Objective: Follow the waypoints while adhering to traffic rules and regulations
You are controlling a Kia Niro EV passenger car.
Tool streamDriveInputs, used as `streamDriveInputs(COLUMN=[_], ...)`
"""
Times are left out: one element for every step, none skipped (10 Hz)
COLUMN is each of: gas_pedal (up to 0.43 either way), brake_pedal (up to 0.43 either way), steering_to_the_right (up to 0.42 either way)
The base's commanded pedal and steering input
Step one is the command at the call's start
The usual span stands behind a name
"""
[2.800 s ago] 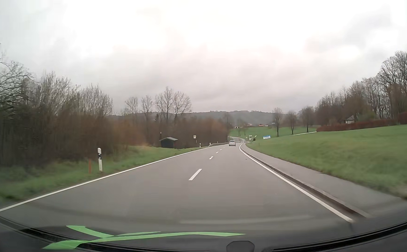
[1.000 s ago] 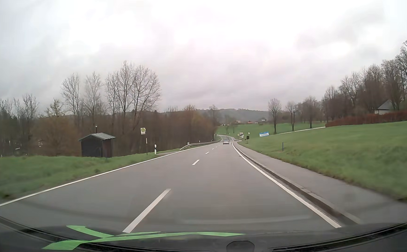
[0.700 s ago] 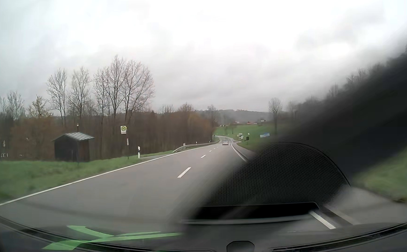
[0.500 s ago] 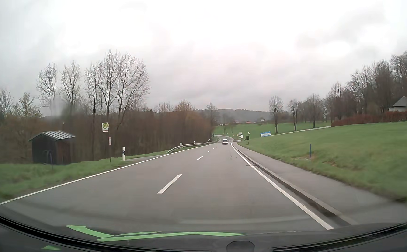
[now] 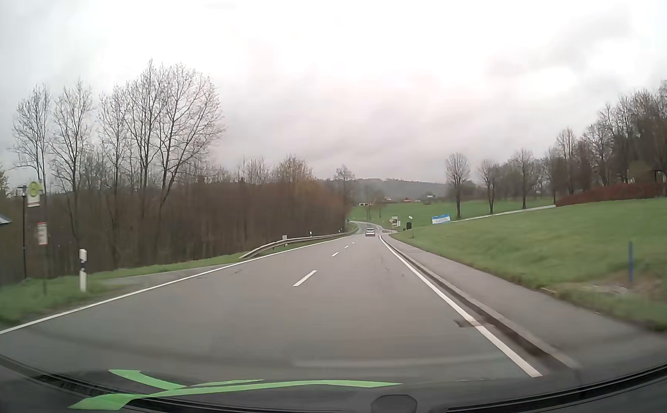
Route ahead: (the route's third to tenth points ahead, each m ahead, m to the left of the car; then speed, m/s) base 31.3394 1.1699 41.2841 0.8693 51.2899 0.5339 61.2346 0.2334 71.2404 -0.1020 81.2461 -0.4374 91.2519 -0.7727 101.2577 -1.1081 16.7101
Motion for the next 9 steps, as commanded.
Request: streamDriveInputs(gas_pedal=[0.0, 0.0, 0.0, 0.0, 0.0, 0.0, 0.0, 0.0, 0.0], brake_pedal=[0.085, 0.091, 0.085, 0.073, 0.067, 0.067, 0.073, 0.067, 0.079], steering_to_the_right=[0.0, 0.0, 0.001, 0.001, 0.001, 0.001, 0.001, 0.001, 0.002])
